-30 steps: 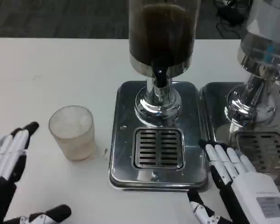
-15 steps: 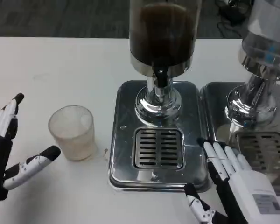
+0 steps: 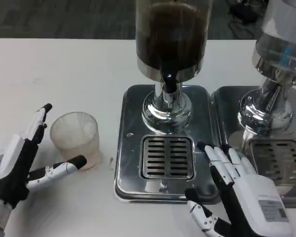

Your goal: Grasp the cup under the faucet to collect the drink, then remove the cup.

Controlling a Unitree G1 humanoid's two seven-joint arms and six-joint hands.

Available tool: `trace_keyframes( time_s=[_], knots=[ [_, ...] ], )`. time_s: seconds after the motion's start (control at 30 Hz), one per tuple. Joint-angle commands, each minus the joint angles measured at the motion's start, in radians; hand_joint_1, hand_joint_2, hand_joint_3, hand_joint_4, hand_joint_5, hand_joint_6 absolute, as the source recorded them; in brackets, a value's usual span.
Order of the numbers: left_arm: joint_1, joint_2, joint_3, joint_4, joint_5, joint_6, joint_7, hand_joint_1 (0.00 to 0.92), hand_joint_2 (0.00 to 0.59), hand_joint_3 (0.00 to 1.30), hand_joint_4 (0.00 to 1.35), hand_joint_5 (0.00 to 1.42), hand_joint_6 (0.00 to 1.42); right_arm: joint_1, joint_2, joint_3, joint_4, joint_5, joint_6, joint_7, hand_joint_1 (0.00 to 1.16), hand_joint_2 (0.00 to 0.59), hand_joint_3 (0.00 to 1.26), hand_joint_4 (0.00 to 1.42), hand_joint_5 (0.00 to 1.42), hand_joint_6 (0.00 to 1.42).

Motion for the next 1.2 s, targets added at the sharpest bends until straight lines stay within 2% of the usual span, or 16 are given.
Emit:
trace_keyframes(
  time_s=[0.03,0.33,0.73,0.9,1.2],
  knots=[
    [-0.066,0.016,-0.037,0.071,0.017,-0.019,0.031,0.154,0.003,0.0,0.0,0.2,0.2,-0.008,0.002,0.005,0.004,0.013,-0.017,-0.017,0.22,0.449,0.08,0.08,0.0,0.01],
    [-0.148,-0.005,-0.096,0.197,0.006,-0.054,0.055,0.207,0.016,0.0,0.02,0.27,0.26,-0.011,0.003,0.001,0.007,0.032,-0.029,-0.016,0.24,0.442,0.1,0.11,0.0,0.02],
    [-0.196,-0.077,-0.12,0.28,-0.035,-0.072,-0.001,0.25,0.03,0.01,0.04,0.31,0.3,-0.009,-0.01,-0.014,0.001,0.058,-0.027,0.0,0.25,0.437,0.11,0.13,0.0,0.03],
    [-0.208,-0.103,-0.132,0.291,-0.054,-0.059,-0.039,0.305,0.038,0.08,0.08,0.36,0.34,-0.012,-0.013,-0.016,0.01,0.08,-0.029,0.004,0.26,0.43,0.12,0.14,0.0,0.03],
    [-0.202,-0.14,-0.137,0.289,-0.091,-0.064,-0.062,0.411,0.066,0.23,0.25,0.55,0.62,-0.016,-0.017,-0.017,0.024,0.116,-0.03,0.015,0.29,0.437,0.14,0.17,0.01,0.03]
  ],
)
